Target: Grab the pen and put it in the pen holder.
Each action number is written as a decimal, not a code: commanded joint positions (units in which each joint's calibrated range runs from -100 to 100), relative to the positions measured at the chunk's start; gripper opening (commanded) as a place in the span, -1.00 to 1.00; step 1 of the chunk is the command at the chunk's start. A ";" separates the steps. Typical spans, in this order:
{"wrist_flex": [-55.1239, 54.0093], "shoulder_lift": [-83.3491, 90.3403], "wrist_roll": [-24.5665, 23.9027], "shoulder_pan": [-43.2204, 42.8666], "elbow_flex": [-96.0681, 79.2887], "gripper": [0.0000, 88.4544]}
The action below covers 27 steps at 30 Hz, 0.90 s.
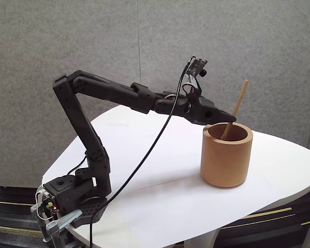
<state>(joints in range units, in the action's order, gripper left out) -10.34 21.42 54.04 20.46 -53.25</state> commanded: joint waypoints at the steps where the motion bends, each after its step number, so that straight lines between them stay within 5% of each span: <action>1: -1.02 -0.24 0.10 -0.32 0.99 -0.99; 16: -0.59 -0.24 0.10 -0.32 0.54 -0.99; 27: -0.59 -0.24 -0.11 -0.03 0.54 -0.70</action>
<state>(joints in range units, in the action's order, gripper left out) -10.34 21.00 54.04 20.60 -53.25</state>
